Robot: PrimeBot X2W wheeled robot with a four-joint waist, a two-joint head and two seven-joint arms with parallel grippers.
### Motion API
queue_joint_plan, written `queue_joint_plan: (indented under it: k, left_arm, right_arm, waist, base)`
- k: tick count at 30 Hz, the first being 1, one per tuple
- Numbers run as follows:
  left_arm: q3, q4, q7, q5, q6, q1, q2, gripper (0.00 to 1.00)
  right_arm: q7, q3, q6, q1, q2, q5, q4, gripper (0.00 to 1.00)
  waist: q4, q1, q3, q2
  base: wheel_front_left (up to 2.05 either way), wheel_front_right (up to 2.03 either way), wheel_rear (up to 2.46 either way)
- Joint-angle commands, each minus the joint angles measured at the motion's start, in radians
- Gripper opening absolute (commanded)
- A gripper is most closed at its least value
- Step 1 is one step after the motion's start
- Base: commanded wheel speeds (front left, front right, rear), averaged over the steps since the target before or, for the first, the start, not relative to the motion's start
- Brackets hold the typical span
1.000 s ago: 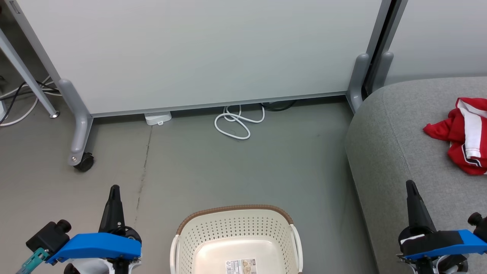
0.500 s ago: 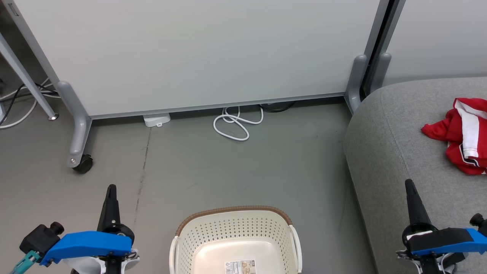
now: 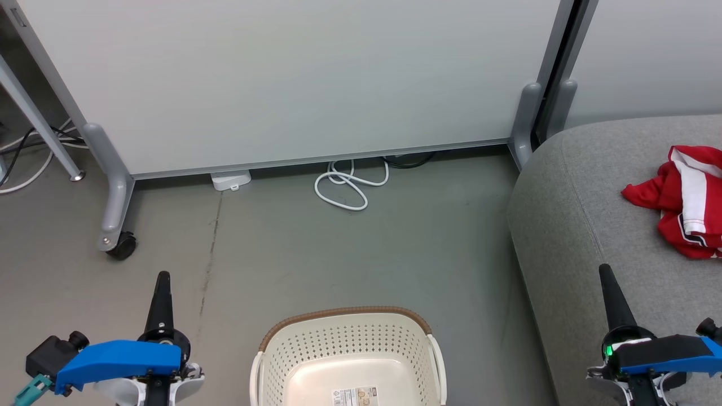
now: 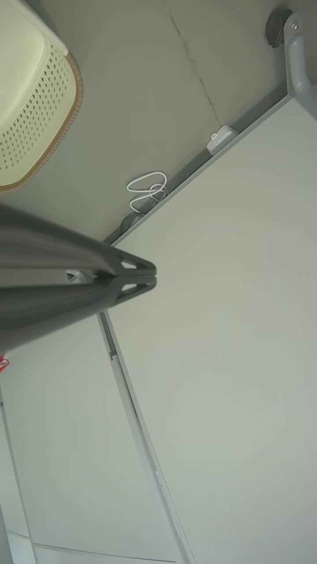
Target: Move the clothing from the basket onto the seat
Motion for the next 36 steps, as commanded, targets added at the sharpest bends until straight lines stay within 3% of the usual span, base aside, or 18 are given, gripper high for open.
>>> queue_joint_plan:
  k: [1,36]
  left_arm:
    - [0.009,-0.012,0.008,-0.029,-0.007,-0.023,0.002,0.00]
    - [0.046,-0.017,0.085,-0.338,-0.015,-0.031,-0.004,0.00]
  right_arm:
    - [0.010,-0.003,0.001,-0.022,-0.005,0.031,-0.006,0.00]
    - [0.088,-0.006,0.001,-0.033,-0.005,0.345,0.006,0.00]
  waist:
    - [-0.001,0.0000,-0.001,-0.0001]
    - [-0.012,0.0000,-0.013,-0.0001]
  base:
    - [0.00,0.00,0.00]
    - [0.00,0.00,0.00]
